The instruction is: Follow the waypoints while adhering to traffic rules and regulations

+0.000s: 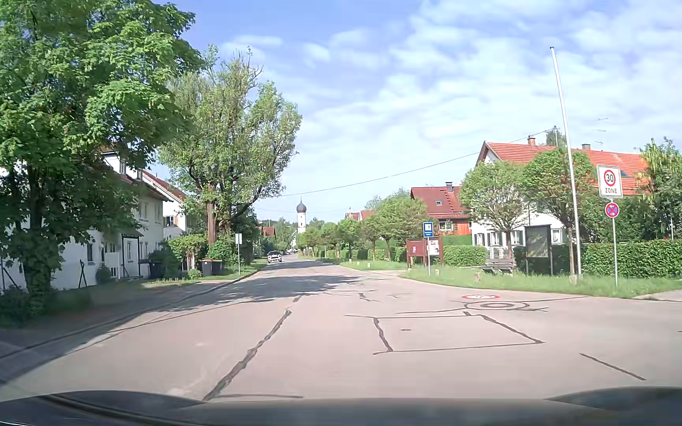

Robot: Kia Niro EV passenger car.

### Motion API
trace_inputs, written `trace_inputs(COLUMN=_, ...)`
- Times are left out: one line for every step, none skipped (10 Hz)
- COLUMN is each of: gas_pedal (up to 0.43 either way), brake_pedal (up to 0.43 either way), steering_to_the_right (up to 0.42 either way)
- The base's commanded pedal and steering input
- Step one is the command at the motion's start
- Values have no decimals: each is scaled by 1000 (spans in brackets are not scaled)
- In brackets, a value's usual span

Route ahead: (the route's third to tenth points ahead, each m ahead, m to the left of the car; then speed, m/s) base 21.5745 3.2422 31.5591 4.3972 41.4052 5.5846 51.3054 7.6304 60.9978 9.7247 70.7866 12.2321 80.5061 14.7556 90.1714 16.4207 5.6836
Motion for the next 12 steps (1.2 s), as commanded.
trace_inputs(gas_pedal=28, brake_pedal=0, steering_to_the_right=-2)
trace_inputs(gas_pedal=28, brake_pedal=0, steering_to_the_right=-3)
trace_inputs(gas_pedal=39, brake_pedal=0, steering_to_the_right=-4)
trace_inputs(gas_pedal=39, brake_pedal=0, steering_to_the_right=-4)
trace_inputs(gas_pedal=47, brake_pedal=0, steering_to_the_right=-4)
trace_inputs(gas_pedal=47, brake_pedal=0, steering_to_the_right=-5)
trace_inputs(gas_pedal=47, brake_pedal=0, steering_to_the_right=-6)
trace_inputs(gas_pedal=47, brake_pedal=0, steering_to_the_right=-5)
trace_inputs(gas_pedal=47, brake_pedal=0, steering_to_the_right=-5)
trace_inputs(gas_pedal=47, brake_pedal=0, steering_to_the_right=-5)
trace_inputs(gas_pedal=47, brake_pedal=0, steering_to_the_right=-3)
trace_inputs(gas_pedal=47, brake_pedal=0, steering_to_the_right=-1)
